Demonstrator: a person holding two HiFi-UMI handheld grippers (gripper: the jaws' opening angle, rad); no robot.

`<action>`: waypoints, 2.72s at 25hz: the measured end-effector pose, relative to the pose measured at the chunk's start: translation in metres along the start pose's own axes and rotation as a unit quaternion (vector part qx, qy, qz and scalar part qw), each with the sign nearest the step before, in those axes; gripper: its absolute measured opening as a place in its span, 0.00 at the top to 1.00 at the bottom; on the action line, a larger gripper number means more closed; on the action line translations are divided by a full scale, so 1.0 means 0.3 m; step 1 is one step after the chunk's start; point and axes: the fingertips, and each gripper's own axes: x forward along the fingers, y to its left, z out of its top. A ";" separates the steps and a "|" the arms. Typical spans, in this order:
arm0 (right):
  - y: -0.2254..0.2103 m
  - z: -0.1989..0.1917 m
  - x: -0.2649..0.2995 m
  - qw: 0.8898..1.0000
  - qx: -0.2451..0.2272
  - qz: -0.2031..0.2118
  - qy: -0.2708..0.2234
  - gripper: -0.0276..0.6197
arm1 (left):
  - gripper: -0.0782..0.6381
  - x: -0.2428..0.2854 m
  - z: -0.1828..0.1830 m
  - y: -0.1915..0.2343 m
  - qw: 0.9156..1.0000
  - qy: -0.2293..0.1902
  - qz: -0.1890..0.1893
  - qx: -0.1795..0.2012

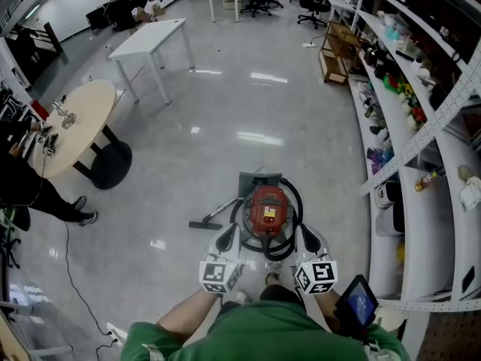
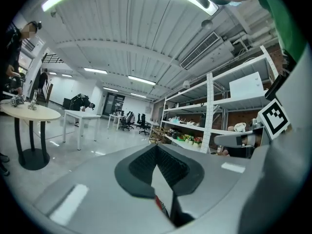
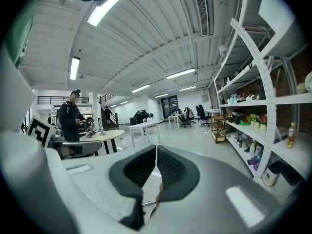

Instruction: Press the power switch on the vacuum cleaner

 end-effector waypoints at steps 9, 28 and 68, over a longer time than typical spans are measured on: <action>0.165 -0.026 -0.222 1.000 -0.001 -0.029 -0.006 0.95 | 0.88 -0.233 -0.004 -0.029 1.000 -0.006 -0.025 -0.005; 0.144 -0.033 -0.460 1.000 0.005 -0.011 -0.003 0.95 | 0.88 -0.368 0.031 -0.261 1.000 -0.019 -0.012 -0.021; 0.146 -0.075 -0.542 1.000 0.000 0.005 0.007 0.95 | 0.88 -0.447 -0.002 -0.351 1.000 -0.014 -0.009 -0.020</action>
